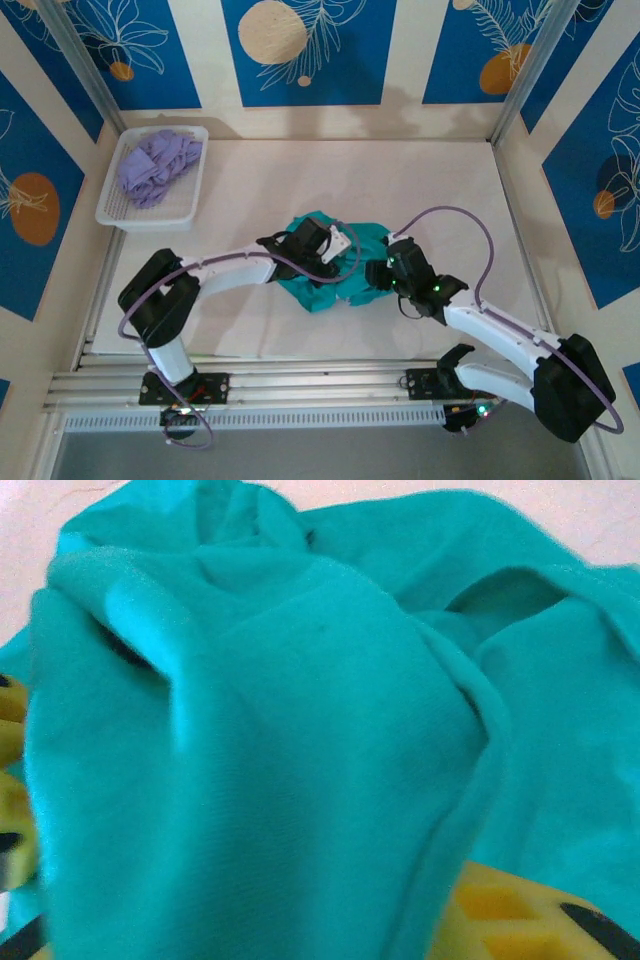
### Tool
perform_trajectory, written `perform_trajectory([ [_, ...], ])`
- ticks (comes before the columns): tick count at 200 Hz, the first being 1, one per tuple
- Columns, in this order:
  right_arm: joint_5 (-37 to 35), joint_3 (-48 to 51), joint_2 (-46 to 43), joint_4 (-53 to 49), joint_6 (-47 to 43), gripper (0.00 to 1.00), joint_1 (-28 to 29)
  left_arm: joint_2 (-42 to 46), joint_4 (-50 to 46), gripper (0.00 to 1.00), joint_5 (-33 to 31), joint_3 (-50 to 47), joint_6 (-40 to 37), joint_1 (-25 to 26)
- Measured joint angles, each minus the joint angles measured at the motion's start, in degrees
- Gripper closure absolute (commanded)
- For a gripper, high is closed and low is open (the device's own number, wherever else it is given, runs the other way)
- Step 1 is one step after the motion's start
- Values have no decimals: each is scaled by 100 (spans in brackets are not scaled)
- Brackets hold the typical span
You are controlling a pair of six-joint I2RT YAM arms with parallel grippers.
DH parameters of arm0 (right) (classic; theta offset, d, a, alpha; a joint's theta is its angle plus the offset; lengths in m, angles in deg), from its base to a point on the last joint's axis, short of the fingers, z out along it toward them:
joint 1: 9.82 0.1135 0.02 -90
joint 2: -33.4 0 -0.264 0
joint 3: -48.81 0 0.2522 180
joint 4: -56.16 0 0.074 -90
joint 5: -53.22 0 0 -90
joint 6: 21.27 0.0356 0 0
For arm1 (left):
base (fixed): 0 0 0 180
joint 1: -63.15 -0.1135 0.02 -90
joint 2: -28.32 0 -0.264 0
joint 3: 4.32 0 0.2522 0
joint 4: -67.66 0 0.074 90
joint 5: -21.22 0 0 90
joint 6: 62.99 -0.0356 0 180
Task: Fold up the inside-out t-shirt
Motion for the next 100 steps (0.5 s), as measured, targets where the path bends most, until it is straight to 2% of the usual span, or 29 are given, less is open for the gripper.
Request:
perform_trajectory([
  [14,-76,-140,0,-118,-120,79,-129,55,-11,100,98,164,79,-31],
  [35,-79,-330,-166,-249,-413,79,-365,448,-120,100,476,184,236,-157],
  [66,348,-645,-605,-365,-942,59,-713,1488,-155,100,1257,195,601,-527],
  [100,782,-988,-1126,-382,-1576,44,-509,2028,-195,100,1705,498,962,-713],
])
